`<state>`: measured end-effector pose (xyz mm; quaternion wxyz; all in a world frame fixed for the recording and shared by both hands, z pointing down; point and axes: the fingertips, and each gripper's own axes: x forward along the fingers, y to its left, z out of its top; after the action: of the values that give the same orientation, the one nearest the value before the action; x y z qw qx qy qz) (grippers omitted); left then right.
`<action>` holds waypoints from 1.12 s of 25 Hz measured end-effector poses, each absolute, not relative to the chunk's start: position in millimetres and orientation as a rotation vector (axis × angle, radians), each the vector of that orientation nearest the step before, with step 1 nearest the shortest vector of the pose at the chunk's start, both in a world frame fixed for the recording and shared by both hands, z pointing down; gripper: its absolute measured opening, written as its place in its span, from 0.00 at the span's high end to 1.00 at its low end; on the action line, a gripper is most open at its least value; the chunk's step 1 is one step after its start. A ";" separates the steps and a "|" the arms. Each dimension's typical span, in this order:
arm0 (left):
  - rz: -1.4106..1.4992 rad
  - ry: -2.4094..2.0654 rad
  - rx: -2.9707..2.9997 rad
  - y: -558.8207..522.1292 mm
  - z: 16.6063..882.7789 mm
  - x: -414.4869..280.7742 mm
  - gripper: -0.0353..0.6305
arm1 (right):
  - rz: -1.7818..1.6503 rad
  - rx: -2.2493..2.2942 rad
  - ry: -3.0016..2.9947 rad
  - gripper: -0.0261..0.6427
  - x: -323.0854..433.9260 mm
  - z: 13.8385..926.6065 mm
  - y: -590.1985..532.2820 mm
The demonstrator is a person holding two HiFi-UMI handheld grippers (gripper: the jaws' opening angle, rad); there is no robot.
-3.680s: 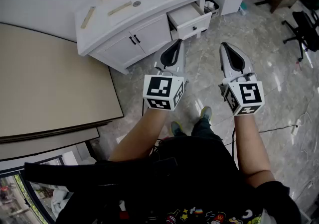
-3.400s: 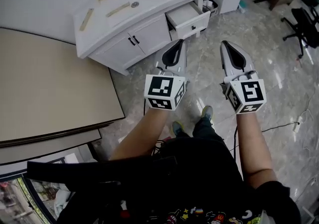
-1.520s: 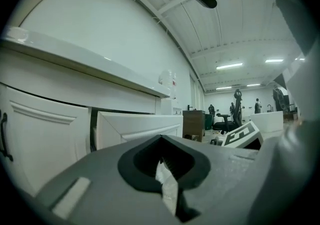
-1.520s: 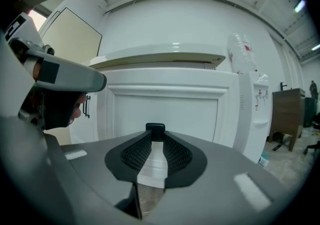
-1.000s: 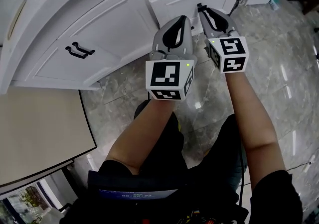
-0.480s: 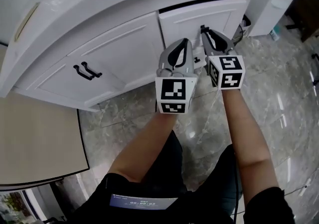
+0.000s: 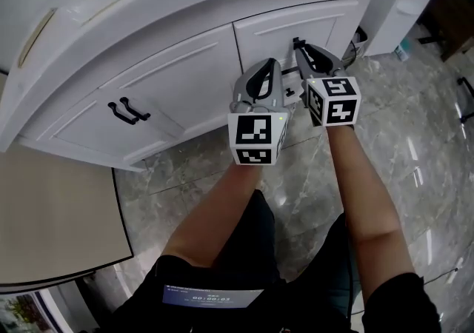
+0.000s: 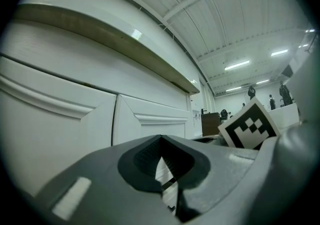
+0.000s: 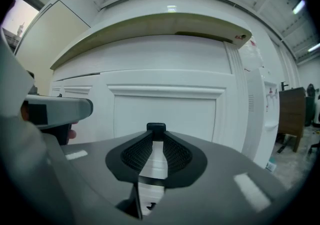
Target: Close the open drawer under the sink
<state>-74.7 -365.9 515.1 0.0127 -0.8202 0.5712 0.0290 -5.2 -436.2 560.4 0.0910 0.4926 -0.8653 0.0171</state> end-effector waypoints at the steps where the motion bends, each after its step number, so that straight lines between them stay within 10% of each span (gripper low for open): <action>1: 0.095 1.783 -2.559 -364.5 511.2 -73.5 0.95 | 0.067 1.460 -2.592 0.82 -3.7 558.2 -430.7; 28: 0.061 1.573 -2.729 -189.4 0.4 -57.4 0.95 | -0.002 1.656 -2.654 0.93 42.2 -18.9 -199.7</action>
<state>-57.4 -189.4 0.4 -0.0042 -0.8663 0.4992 0.0195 42.2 -199.7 -18.9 0.0068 0.5293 -0.8484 -0.0006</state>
